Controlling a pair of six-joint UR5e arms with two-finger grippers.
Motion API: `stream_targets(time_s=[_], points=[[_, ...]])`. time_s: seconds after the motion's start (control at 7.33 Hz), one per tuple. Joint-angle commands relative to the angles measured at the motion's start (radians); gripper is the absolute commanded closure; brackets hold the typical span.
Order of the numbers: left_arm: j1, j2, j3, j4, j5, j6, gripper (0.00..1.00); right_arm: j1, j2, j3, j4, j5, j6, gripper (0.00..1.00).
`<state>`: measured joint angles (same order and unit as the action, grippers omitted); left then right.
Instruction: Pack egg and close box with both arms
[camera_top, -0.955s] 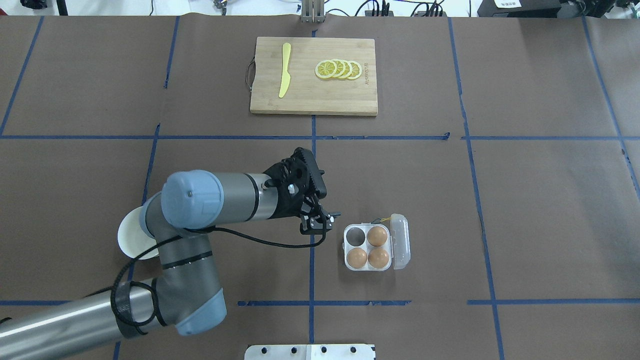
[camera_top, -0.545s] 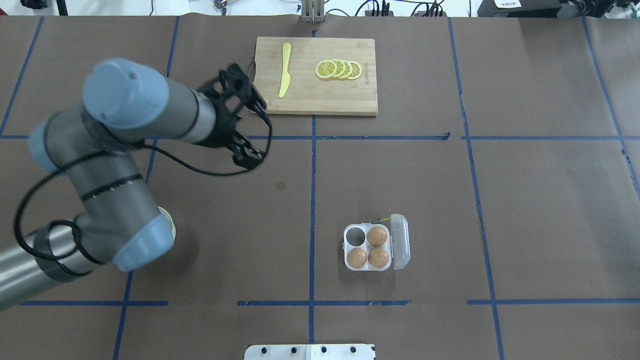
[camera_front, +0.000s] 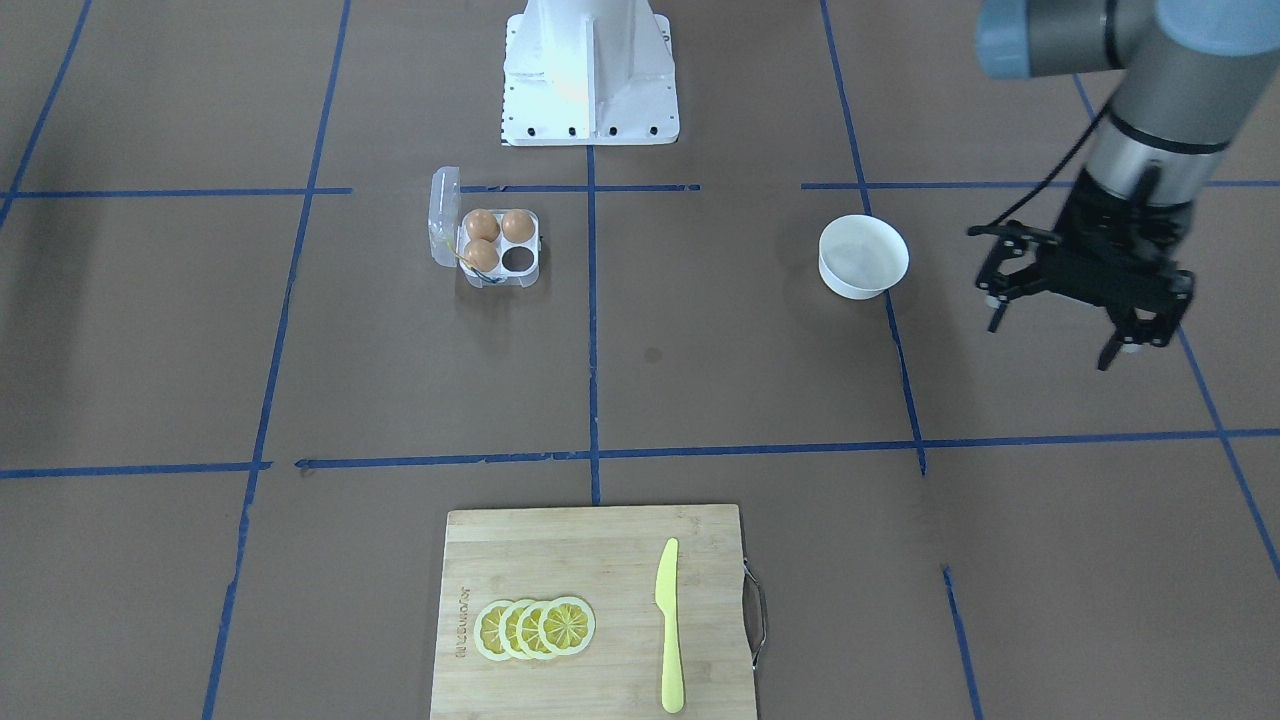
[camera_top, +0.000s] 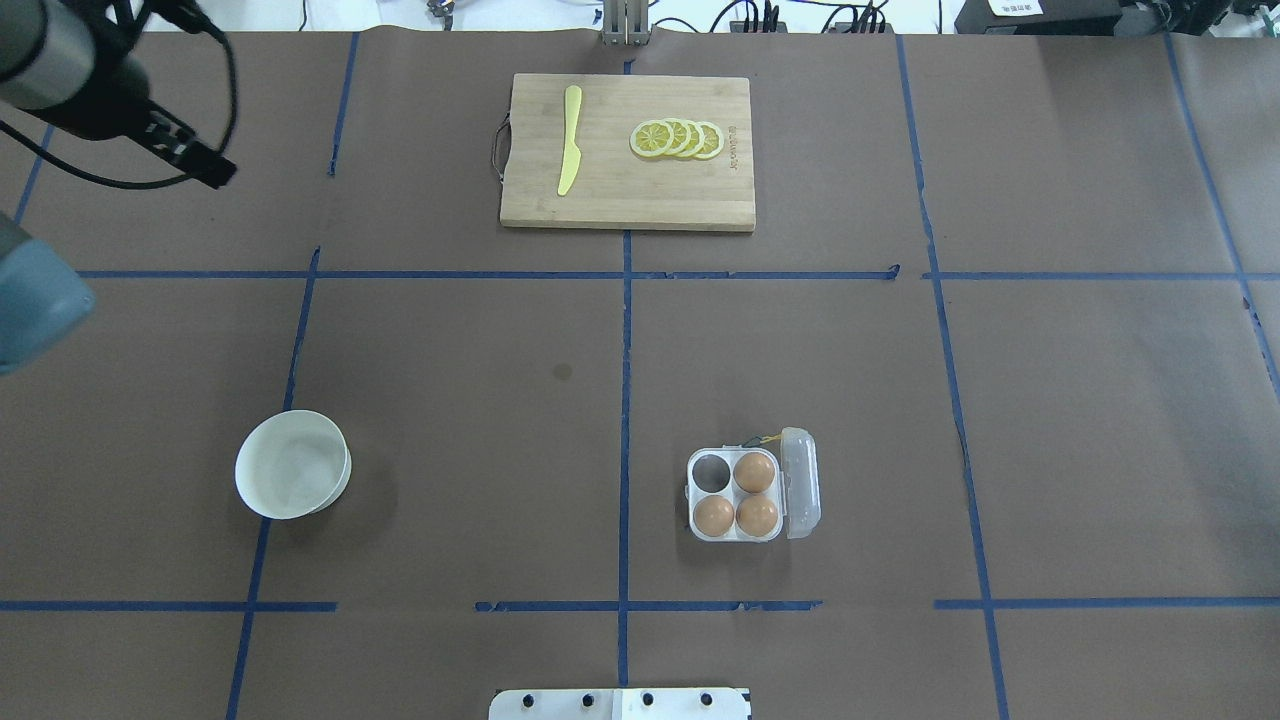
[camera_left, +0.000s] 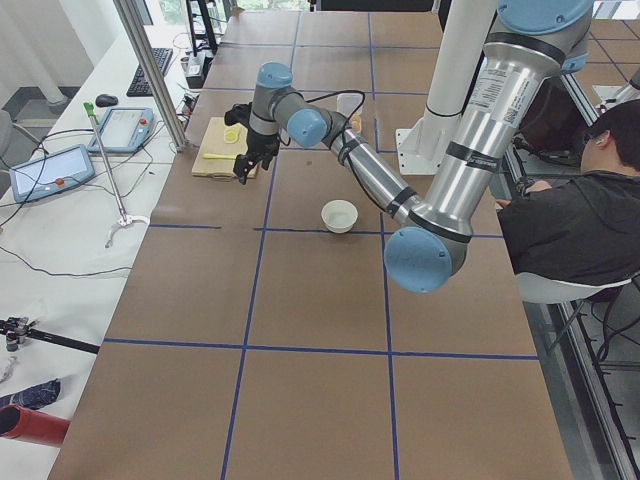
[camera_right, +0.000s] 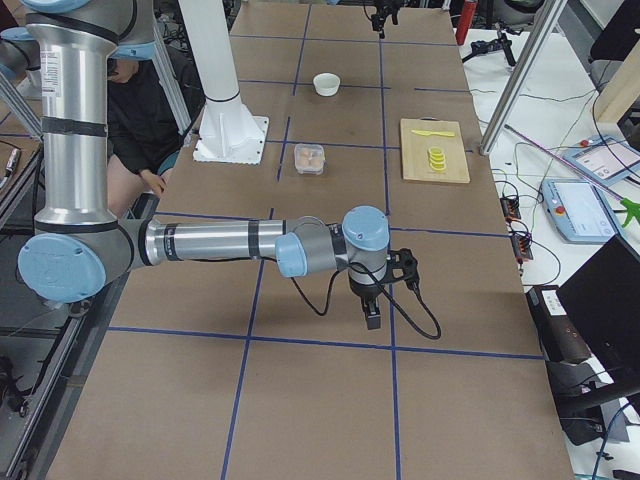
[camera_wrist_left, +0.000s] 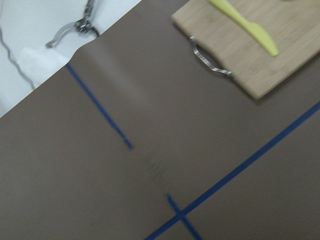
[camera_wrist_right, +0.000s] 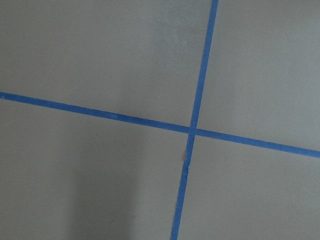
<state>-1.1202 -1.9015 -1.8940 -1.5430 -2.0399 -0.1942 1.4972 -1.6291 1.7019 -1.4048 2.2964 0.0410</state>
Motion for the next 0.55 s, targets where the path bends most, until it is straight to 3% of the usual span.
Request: stream_targets(time_s=[0.0, 0.14, 0.41], points=[[-0.206, 0.117, 0.154, 0.004, -0.079, 0.009, 0.00, 0.000, 0.003, 0.007, 0.000, 0.000, 0.000, 0.00], [-0.290, 0.142, 0.229, -0.008, -0.082, 0.012, 0.00, 0.000, 0.005, 0.009, 0.000, 0.000, 0.002, 0.00], [-0.364, 0.240, 0.253, -0.011, -0.117, 0.089, 0.00, -0.002, 0.008, 0.012, 0.000, 0.002, 0.003, 0.00]])
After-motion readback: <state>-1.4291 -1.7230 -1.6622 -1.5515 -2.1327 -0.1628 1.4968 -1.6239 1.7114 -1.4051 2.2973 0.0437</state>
